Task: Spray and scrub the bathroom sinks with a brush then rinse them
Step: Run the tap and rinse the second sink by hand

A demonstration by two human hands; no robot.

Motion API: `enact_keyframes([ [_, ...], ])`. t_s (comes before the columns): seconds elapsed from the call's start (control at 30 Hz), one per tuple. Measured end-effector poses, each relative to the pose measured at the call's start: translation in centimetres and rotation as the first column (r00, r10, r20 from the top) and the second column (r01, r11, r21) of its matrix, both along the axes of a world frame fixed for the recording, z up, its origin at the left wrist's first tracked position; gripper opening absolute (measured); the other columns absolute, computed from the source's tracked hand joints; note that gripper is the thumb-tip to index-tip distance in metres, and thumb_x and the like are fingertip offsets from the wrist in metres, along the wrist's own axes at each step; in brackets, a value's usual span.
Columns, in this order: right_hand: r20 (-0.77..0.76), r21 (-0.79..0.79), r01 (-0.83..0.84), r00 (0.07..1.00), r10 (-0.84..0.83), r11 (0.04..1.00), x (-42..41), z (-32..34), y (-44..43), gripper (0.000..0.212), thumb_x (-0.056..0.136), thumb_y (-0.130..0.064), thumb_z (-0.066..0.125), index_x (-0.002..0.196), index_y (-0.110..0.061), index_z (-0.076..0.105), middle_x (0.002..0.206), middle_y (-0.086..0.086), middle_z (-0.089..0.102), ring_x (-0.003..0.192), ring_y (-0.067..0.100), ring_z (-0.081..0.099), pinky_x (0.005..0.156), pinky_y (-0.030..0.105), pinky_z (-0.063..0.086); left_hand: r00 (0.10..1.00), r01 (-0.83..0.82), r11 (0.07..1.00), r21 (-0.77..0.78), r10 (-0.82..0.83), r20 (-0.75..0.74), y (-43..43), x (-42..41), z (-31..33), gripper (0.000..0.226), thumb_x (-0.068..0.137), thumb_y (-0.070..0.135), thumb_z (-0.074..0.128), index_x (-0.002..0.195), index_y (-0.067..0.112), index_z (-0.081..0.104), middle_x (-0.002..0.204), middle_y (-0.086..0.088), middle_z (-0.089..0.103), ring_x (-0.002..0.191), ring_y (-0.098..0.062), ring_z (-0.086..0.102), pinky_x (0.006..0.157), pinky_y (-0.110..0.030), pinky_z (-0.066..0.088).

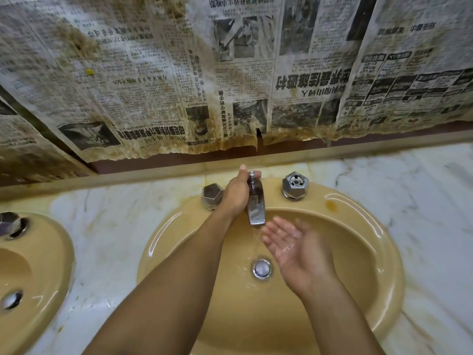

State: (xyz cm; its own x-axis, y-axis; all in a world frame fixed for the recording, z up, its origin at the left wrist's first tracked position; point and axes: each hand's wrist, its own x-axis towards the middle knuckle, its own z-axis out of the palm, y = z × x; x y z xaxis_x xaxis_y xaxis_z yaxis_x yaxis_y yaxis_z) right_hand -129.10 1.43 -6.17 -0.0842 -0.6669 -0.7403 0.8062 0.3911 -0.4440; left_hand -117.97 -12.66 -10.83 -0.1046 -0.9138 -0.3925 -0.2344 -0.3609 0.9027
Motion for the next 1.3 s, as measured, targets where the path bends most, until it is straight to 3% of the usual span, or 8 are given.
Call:
enact_keyframes([
  [0.13,-0.169,-0.166,-0.069,0.985,0.040,0.984,0.3,2.9,-2.0,0.034,0.106,-0.019,0.048,0.126,0.006,0.060,0.119,0.024,0.070,0.112,0.031,0.070,0.105,0.042,0.052,0.993,0.083,0.996,0.020,-0.081,-0.085,-1.6,-0.5,1.1,0.084,0.110,0.055,0.008,0.111,0.004,0.075,0.116,-0.017,0.075,0.104,-0.017,0.068,0.090,-0.026,0.050],
  [0.23,-0.234,-0.136,0.014,0.971,-0.046,0.991,-0.4,2.5,-2.4,0.030,0.107,-0.016,0.046,0.120,0.007,0.061,0.119,0.024,0.068,0.113,0.031,0.068,0.107,0.041,0.050,0.994,0.065,0.998,0.014,-0.064,-0.090,-0.9,-0.3,0.8,0.073,0.111,0.052,0.015,0.111,0.012,0.075,0.117,-0.010,0.074,0.109,-0.019,0.067,0.101,-0.031,0.050],
  [0.4,-0.131,0.068,0.026,0.991,-0.017,0.997,0.0,-1.7,-0.6,0.034,0.109,-0.021,0.042,0.104,0.005,0.064,0.115,0.028,0.068,0.103,0.036,0.069,0.090,0.040,0.055,0.997,0.017,0.999,-0.029,-0.019,-0.074,0.0,-0.5,-0.8,0.031,0.102,0.038,0.041,0.104,0.024,0.069,0.109,-0.001,0.067,0.103,-0.022,0.061,0.110,-0.052,0.046],
  [0.63,0.245,0.144,-0.021,0.969,-0.015,0.989,2.8,-3.6,-1.8,0.038,0.107,-0.026,0.044,0.112,0.007,0.062,0.099,0.027,0.074,0.085,0.036,0.074,0.072,0.041,0.064,0.998,0.032,0.994,-0.101,-0.026,0.062,-0.8,-0.1,-0.7,0.044,0.103,0.051,0.044,0.080,0.025,0.071,0.090,0.009,0.071,0.092,-0.016,0.062,0.103,-0.042,0.047],
  [0.87,0.020,0.149,0.046,0.999,-0.050,0.988,-0.1,-1.3,-1.7,0.034,0.105,-0.018,0.043,0.095,0.004,0.067,0.065,0.014,0.069,0.060,0.026,0.070,0.049,0.027,0.059,0.899,0.207,0.895,-0.396,-0.015,0.437,1.6,2.6,0.7,0.031,0.106,0.022,0.050,0.085,0.017,0.073,0.079,0.000,0.073,0.081,-0.020,0.065,0.072,-0.033,0.046],
  [1.0,-0.132,-0.013,-0.003,0.991,0.002,1.000,-0.5,2.2,-3.4,0.036,0.106,-0.019,0.042,0.102,0.007,0.067,0.080,0.018,0.075,0.068,0.026,0.075,0.060,0.032,0.061,0.900,0.074,0.689,-0.721,0.266,0.346,4.2,5.7,-0.4,0.022,0.097,0.009,0.061,0.112,0.010,0.076,0.118,-0.003,0.072,0.107,-0.017,0.065,0.095,-0.032,0.052],
  [1.1,-0.188,-0.119,-0.224,0.962,0.199,0.967,1.2,4.5,-6.0,0.038,0.109,-0.021,0.042,0.112,0.010,0.063,0.106,0.027,0.073,0.098,0.035,0.074,0.087,0.038,0.061,0.848,0.075,0.749,-0.659,0.300,0.438,3.5,6.7,-2.3,0.038,0.093,0.018,0.069,0.131,0.012,0.066,0.139,-0.005,0.059,0.130,-0.023,0.053,0.110,-0.039,0.042],
  [1.3,-0.332,-0.143,-0.174,0.936,0.118,0.974,3.3,4.4,-7.3,0.031,0.106,-0.016,0.049,0.123,0.008,0.060,0.117,0.023,0.068,0.108,0.031,0.070,0.101,0.038,0.056,0.929,-0.034,0.846,-0.532,0.223,0.295,2.6,7.3,-3.8,0.041,0.087,0.029,0.080,0.124,0.031,0.062,0.110,0.015,0.059,0.098,-0.005,0.060,0.084,-0.030,0.052],
])
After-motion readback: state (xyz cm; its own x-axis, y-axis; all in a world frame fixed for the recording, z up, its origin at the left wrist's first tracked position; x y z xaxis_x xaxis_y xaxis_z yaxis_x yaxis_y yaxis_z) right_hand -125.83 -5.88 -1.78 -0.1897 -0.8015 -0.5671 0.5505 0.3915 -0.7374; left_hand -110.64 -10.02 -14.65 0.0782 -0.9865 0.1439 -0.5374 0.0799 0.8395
